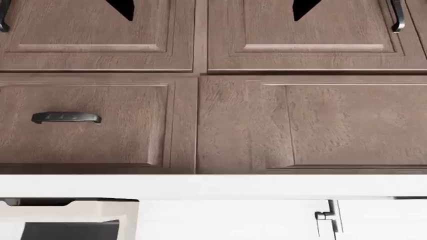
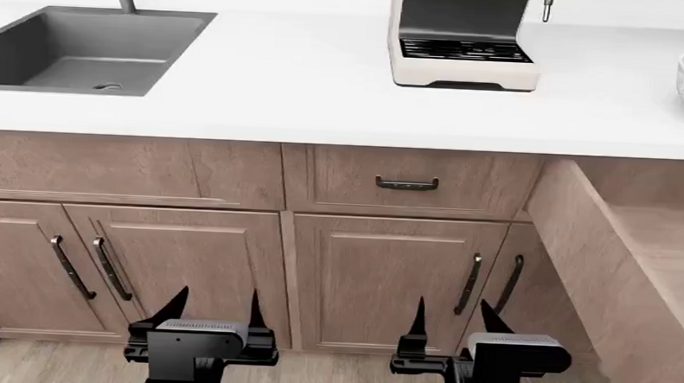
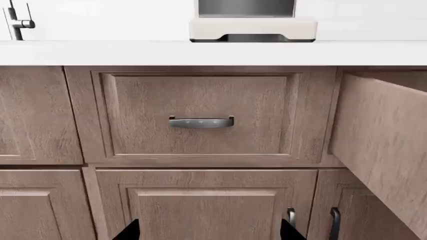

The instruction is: Place the bar in the bowl and close the drawer.

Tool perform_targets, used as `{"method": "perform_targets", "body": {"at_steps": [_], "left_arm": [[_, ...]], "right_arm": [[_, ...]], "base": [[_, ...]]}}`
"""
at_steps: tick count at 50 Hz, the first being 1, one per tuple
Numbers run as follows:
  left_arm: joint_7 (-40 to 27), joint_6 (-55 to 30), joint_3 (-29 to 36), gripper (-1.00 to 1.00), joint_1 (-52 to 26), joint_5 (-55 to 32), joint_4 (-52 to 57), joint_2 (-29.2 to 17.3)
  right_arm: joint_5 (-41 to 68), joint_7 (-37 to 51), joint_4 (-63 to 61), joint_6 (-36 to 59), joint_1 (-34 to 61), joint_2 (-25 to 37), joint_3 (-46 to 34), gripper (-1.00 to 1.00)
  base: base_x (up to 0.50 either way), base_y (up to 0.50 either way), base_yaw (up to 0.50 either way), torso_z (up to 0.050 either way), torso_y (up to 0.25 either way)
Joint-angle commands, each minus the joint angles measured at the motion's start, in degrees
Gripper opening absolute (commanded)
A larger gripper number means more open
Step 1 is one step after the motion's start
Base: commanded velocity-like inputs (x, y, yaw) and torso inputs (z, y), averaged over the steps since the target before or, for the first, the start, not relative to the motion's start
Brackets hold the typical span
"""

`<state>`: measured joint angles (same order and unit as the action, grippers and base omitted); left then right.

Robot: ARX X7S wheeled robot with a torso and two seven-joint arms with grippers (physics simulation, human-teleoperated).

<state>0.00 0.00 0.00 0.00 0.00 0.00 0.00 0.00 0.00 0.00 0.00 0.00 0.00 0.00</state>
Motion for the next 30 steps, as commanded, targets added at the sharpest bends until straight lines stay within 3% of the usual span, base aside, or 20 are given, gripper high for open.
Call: {"method": "perform_targets", "body": {"at_steps": [1, 8, 18, 30], "left_arm": [[-1.01, -0.01, 1.06, 1.00, 0.02, -0.92, 0.06, -0.91], [-2.85, -0.04, 2.50, 1.00, 0.00, -1.57, 0.13, -2.02], [-4.08, -1.05, 4.11, 1.00, 1.07, -2.47, 2.96, -3.42], [-3.52, -20.05, 5.41, 1.00, 4.47, -6.00, 26.59, -6.70]], "right_arm": [[1.00, 1.15, 0.08, 0.08, 0.07, 0.87, -1.08, 1.00], [2.73, 2.61, 0.39, 0.48, 0.41, 2.15, -2.50, 1.00], [3.87, 4.56, -2.24, 2.23, -0.44, 3.18, -3.58, 1.00], [5.25, 5.07, -25.80, 22.96, -2.52, 6.89, -5.03, 1.00]], "base": [[0.00, 0.00, 0.00, 0.000, 0.000], [0.00, 0.00, 0.00, 0.000, 0.000], [0.00, 0.00, 0.00, 0.050, 0.000], [0.00, 0.00, 0.00, 0.050, 0.000]]}}
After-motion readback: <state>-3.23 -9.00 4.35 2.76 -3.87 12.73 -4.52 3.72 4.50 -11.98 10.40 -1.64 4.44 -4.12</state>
